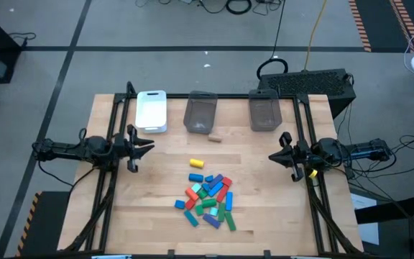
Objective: Sort blocks by size
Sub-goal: Put the yellow cylindrical block into the white bin
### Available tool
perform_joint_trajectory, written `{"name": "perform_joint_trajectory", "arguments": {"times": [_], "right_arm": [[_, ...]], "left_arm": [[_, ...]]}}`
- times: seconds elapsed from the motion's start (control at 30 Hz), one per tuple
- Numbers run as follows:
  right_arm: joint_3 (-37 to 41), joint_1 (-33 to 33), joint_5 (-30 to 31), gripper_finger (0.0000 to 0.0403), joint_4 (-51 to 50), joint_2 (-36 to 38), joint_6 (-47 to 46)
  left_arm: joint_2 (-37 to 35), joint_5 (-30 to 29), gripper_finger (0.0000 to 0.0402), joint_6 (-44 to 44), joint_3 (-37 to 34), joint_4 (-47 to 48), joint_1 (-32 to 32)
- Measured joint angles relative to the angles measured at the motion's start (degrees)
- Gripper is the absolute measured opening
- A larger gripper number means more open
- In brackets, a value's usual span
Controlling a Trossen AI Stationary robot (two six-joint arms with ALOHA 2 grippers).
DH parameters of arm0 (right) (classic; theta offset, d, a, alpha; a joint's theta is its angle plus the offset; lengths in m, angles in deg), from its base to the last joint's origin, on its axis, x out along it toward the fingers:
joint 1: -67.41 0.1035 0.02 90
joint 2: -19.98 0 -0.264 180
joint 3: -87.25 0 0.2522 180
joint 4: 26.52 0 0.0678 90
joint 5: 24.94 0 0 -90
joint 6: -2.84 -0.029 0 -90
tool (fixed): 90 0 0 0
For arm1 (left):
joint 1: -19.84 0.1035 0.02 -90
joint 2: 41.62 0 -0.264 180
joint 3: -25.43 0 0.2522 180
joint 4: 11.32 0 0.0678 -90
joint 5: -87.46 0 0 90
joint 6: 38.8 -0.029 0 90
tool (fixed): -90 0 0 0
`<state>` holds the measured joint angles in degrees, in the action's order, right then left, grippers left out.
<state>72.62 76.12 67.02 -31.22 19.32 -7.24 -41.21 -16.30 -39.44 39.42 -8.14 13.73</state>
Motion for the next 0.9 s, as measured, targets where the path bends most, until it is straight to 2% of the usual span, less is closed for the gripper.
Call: {"name": "perform_joint_trajectory", "arguments": {"times": [0.2,0.43,0.53,0.7,0.9], "right_arm": [[0.0,0.0,0.4,0.0002,0.1,-0.9,0.3],[0.0,0.0,8.9,0.0002,2.1,-4.9,-1.0],[0.0,0.0,10.1,0.0002,4.9,-8.0,-2.1],[0.0,0.0,11.7,0.0002,11.4,-14.0,-2.7],[-0.8,-0.1,12.7,0.0002,17.8,-21.6,-2.8]], "left_arm": [[0.0,0.0,0.0081,-3.2,0.0,-4.6,0.0],[1.7,-2.0,0.0083,-2.8,0.2,-2.7,0.1],[5.0,-3.4,0.0097,-4.5,2.8,0.9,1.4],[12.2,-2.4,0.0144,-7.2,9.0,2.6,4.2],[24.2,-0.7,0.0177,-7.2,14.7,4.4,5.5]]}}
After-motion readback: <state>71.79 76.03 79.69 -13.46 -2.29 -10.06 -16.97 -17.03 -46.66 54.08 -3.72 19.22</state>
